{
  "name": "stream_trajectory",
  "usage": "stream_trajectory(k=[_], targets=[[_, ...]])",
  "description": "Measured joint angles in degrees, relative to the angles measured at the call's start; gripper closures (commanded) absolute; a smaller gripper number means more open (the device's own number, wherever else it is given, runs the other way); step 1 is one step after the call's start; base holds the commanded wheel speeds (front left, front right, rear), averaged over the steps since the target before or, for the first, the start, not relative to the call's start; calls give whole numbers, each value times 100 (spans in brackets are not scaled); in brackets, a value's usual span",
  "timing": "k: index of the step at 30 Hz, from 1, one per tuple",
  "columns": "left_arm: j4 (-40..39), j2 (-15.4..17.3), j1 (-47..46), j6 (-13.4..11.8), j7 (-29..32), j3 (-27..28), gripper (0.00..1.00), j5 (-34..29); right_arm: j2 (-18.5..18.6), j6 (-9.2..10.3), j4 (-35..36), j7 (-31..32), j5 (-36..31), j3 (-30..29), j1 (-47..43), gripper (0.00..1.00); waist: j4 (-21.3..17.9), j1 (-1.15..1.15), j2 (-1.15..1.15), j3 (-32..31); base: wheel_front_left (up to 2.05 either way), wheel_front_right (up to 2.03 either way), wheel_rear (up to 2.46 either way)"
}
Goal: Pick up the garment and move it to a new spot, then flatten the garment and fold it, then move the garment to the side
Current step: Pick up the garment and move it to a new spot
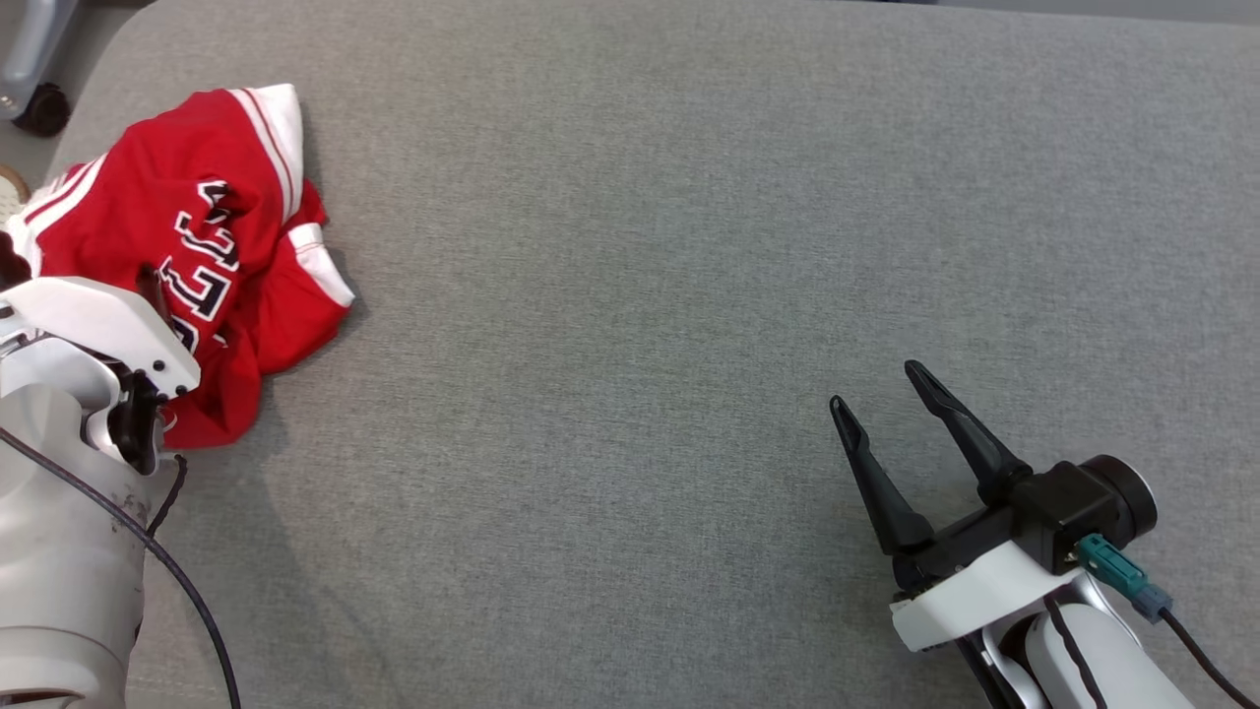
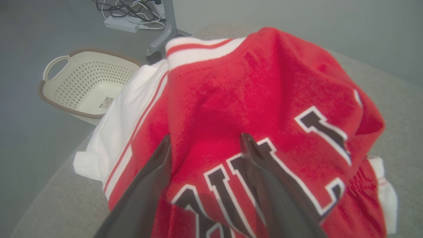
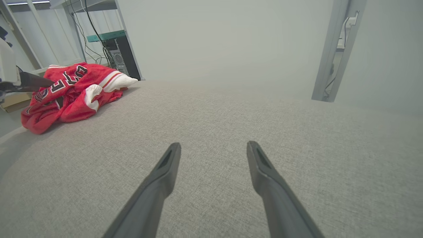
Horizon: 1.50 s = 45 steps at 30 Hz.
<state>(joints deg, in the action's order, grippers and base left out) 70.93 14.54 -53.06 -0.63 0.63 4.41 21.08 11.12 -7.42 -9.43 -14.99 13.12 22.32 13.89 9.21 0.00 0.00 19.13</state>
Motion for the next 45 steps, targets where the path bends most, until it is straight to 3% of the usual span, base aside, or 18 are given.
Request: stream_trajectory(k=[9,10,11,12,21,27,33,45], targets=[[99,57,9,137,175,-102,0,21,20,0,14,0,14,-30,29,0,-129,0,0,138,0,0,0],[102,58,10,157,147,-107,20,21,21,0,16,0,15,-35,30,0,-134,0,0,149,0,0,0],[92,59,16,167,53,-98,82,33,23,0,20,0,16,-40,34,0,-136,0,0,159,0,0,0],[92,59,16,167,53,-98,100,33,23,0,20,0,16,-40,34,0,-136,0,0,159,0,0,0],[-166,115,102,414,-1078,-81,100,122,18,0,-13,0,78,-23,52,0,-116,0,0,37,0,0,0],[-541,165,110,564,-1483,-41,100,201,-37,0,-27,0,118,-5,4,0,-115,0,0,-203,0,0,0],[-1772,137,227,745,-1556,37,100,270,-155,0,-33,0,159,-36,-36,0,-145,0,0,-403,0,0,0],[-3747,183,708,789,-1399,-268,100,222,-437,0,-33,0,246,-147,-123,0,-553,0,0,-746,0,0,0]])
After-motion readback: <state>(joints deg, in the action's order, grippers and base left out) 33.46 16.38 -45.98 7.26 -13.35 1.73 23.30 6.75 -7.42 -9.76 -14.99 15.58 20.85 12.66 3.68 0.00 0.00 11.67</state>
